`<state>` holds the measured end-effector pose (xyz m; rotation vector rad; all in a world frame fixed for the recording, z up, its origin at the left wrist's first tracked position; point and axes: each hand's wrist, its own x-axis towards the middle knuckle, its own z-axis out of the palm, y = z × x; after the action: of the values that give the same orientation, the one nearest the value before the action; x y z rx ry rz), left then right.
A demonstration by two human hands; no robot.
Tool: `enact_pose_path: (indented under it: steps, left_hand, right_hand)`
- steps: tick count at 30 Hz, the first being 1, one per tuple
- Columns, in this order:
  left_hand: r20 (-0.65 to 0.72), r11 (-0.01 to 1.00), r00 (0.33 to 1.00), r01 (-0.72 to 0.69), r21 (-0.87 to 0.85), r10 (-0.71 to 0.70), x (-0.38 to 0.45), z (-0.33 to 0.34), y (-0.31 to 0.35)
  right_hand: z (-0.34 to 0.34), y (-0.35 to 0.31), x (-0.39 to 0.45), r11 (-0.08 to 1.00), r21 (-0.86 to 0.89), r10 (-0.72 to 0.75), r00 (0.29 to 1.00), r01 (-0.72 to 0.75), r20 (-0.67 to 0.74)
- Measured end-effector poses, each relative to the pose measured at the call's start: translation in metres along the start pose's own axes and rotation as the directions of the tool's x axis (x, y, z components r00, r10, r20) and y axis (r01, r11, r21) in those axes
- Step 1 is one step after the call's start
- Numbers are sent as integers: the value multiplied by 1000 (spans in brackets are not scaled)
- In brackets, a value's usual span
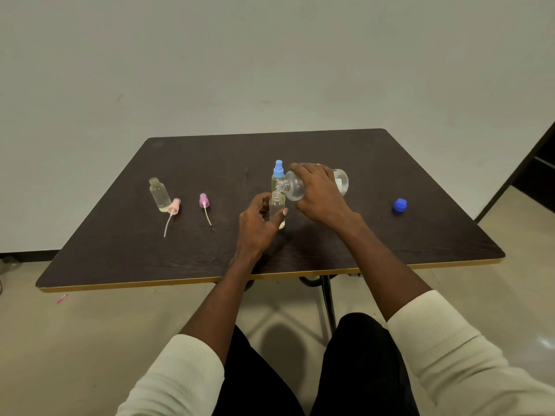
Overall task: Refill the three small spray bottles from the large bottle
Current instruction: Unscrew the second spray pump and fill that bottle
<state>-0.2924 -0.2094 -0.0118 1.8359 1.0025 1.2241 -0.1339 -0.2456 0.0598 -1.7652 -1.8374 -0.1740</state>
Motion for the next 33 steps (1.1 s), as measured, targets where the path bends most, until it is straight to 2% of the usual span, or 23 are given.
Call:
enact_pose_path:
  steps: [3, 6, 10, 19, 31, 33]
  left_hand:
    - [-2, 1000, 1000, 3, -7, -3, 0, 0, 0]
    - [-11, 1000, 1000, -3, -3, 3, 0, 0, 0]
    - [-4, 1000, 1000, -8, 11, 8, 0, 0, 0]
    - [5, 1000, 1000, -8, 8, 8, 0, -1, 0]
    - [23, 1000, 1000, 8, 23, -9, -2, 0, 0]
    - [16, 1000, 1000, 12, 18, -13, -3, 0, 1]
  right_hand:
    - [5, -4, -3, 973, 211, 106, 993, -94, -47]
    - [-1, -11, -6, 855, 485, 277, 953, -184, -126]
    - [-1, -2, -10, 720, 633, 464, 875, -283, -136]
    - [12, 10, -15, 618, 703, 578, 810, -352, -103]
    - [23, 8, -24, 637, 688, 566, 817, -347, -113]
    - [25, 5, -28, 688, 642, 559, 811, -338, -173]
